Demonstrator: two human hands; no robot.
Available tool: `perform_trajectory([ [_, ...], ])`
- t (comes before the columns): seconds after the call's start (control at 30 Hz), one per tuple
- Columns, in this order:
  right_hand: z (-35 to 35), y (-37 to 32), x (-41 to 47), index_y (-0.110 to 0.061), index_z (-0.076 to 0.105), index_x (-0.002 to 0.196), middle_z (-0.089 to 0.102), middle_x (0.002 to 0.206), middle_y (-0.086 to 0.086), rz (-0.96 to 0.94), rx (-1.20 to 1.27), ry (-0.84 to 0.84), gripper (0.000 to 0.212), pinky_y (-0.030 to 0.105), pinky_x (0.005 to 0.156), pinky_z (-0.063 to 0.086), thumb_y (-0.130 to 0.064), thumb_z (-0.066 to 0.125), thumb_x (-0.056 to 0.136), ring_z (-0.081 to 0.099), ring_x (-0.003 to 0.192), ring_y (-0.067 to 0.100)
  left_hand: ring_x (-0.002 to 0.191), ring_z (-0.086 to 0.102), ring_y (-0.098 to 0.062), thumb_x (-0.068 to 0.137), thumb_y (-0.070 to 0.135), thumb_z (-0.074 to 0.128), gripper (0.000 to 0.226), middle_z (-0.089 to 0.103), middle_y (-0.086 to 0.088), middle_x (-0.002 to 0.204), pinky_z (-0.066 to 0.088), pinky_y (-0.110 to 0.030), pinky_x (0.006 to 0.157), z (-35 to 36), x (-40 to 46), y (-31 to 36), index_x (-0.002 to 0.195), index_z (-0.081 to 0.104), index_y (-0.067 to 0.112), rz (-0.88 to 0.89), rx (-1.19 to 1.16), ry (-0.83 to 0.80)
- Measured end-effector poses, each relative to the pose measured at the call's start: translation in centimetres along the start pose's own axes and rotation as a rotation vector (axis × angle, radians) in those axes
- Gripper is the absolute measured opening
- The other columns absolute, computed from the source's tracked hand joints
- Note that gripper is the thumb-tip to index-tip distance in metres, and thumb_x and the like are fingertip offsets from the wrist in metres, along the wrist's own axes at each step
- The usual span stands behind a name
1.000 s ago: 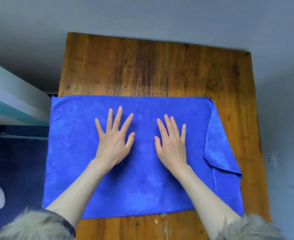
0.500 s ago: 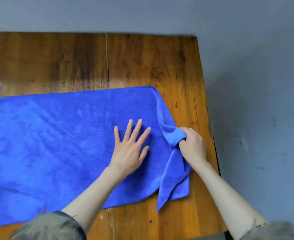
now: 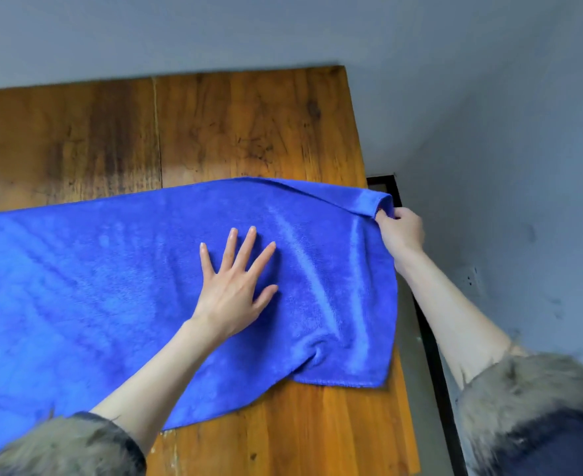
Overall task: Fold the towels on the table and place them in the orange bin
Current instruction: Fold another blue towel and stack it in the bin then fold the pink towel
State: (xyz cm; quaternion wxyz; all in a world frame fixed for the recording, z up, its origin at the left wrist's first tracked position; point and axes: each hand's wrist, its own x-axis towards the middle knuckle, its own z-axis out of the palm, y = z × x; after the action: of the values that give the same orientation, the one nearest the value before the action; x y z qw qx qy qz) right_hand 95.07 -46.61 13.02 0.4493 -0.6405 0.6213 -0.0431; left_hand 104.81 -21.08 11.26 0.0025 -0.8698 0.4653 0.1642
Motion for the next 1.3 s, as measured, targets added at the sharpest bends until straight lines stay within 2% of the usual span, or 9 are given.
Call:
perform_trajectory([
  [0.13, -0.9, 2.3, -1.0, -0.021, 0.049, 0.097, 0.05, 0.079, -0.015, -0.069, -0.01, -0.042, 0.016, 0.027, 0.067, 0.041, -0.029, 0.059, 0.089, 0.052, 0.07, 0.006, 0.14, 0.023, -0.037, 0.083, 0.058, 0.032, 0.067, 0.026, -0.009, 0.153, 0.018, -0.073, 0.098, 0.2, 0.8, 2.3, 0.142, 0.032, 0.027, 0.068, 0.024, -0.008],
  [0.3, -2.4, 5.6, -2.4, -0.003, 0.058, 0.093, 0.063, 0.08, 0.015, 0.04, -0.006, -0.165, 0.028, 0.039, 0.067, 0.049, -0.029, 0.063, 0.085, 0.056, 0.071, 0.022, 0.143, 0.011, -0.034, 0.076, 0.072, 0.031, 0.081, 0.015, -0.007, 0.157, 0.01, -0.073, 0.1, 1.6, 1.2, 4.1, 0.146, 0.022, 0.031, 0.031, 0.018, -0.039],
  [0.47, -4.0, 8.0, -4.1, -0.013, 0.038, 0.065, 0.035, 0.059, -0.001, 0.052, -0.02, -0.183, 0.034, 0.027, 0.051, 0.025, -0.023, 0.059, 0.09, 0.03, 0.053, 0.016, 0.145, -0.006, -0.029, 0.071, 0.081, 0.02, 0.088, -0.01, 0.003, 0.157, -0.004, -0.069, 0.104, 1.6, 1.3, 3.7, 0.147, 0.001, 0.039, 0.028, 0.018, -0.051],
  [0.57, -5.4, 7.9, -4.1, -0.009, 0.056, 0.082, 0.055, 0.079, 0.001, 0.079, 0.052, -0.226, 0.025, 0.025, 0.06, 0.041, -0.031, 0.054, 0.093, 0.048, 0.065, 0.015, 0.143, -0.018, -0.025, 0.068, 0.083, 0.011, 0.088, -0.026, 0.009, 0.151, -0.011, -0.066, 0.104, 1.7, 1.3, 3.6, 0.141, -0.016, 0.042, 0.018, 0.018, -0.069],
  [0.73, -7.9, 9.0, -4.5, 0.009, 0.058, 0.091, 0.064, 0.092, 0.021, 0.097, -0.077, -0.489, 0.054, 0.031, 0.073, 0.052, -0.045, 0.056, 0.088, 0.06, 0.074, 0.019, 0.143, -0.016, -0.024, 0.068, 0.085, 0.014, 0.089, -0.018, 0.008, 0.155, -0.013, -0.065, 0.104, 2.0, 1.4, 3.4, 0.142, -0.013, 0.044, 0.022, 0.0, -0.056],
  [0.83, -8.9, 10.2, -5.5, -0.002, 0.059, 0.083, 0.066, 0.086, 0.011, 0.106, -0.071, -0.602, 0.026, 0.028, 0.077, 0.051, -0.027, 0.059, 0.091, 0.061, 0.077, 0.016, 0.144, -0.014, -0.024, 0.069, 0.085, 0.017, 0.089, -0.013, 0.006, 0.157, -0.012, -0.066, 0.104, 2.0, 1.4, 3.4, 0.142, -0.01, 0.043, 0.03, -0.015, -0.042],
  [0.97, -9.2, 11.6, -6.1, -0.013, 0.057, 0.077, 0.068, 0.076, 0.004, 0.056, -0.125, -0.485, 0.017, 0.033, 0.073, 0.049, -0.018, 0.056, 0.093, 0.06, 0.066, 0.015, 0.144, -0.015, -0.025, 0.067, 0.086, 0.014, 0.09, -0.013, 0.006, 0.157, -0.01, -0.066, 0.104, 2.1, 1.4, 3.4, 0.143, -0.01, 0.043, 0.03, -0.006, -0.048],
  [1.1, -9.2, 11.5, -6.1, -0.022, 0.047, 0.077, 0.054, 0.039, -0.005, -0.012, -0.325, -0.406, 0.02, 0.028, 0.06, 0.04, -0.027, 0.047, 0.096, 0.049, 0.036, 0.006, 0.144, -0.016, -0.024, 0.066, 0.086, 0.011, 0.09, -0.014, 0.006, 0.157, -0.011, -0.066, 0.104, 1.9, 1.4, 3.6, 0.142, -0.012, 0.043, 0.022, -0.002, -0.075],
  [1.3, -9.3, 10.5, -6.5, -0.019, 0.051, 0.075, 0.059, 0.056, -0.001, -0.011, -0.219, -0.272, 0.018, 0.025, 0.056, 0.042, -0.023, 0.054, 0.093, 0.054, 0.046, 0.009, 0.145, -0.007, -0.029, 0.076, 0.077, 0.031, 0.086, -0.003, -0.001, 0.159, -0.004, -0.069, 0.104, 1.0, 1.2, 4.2, 0.148, 0.008, 0.035, 0.03, -0.043, -0.056],
])
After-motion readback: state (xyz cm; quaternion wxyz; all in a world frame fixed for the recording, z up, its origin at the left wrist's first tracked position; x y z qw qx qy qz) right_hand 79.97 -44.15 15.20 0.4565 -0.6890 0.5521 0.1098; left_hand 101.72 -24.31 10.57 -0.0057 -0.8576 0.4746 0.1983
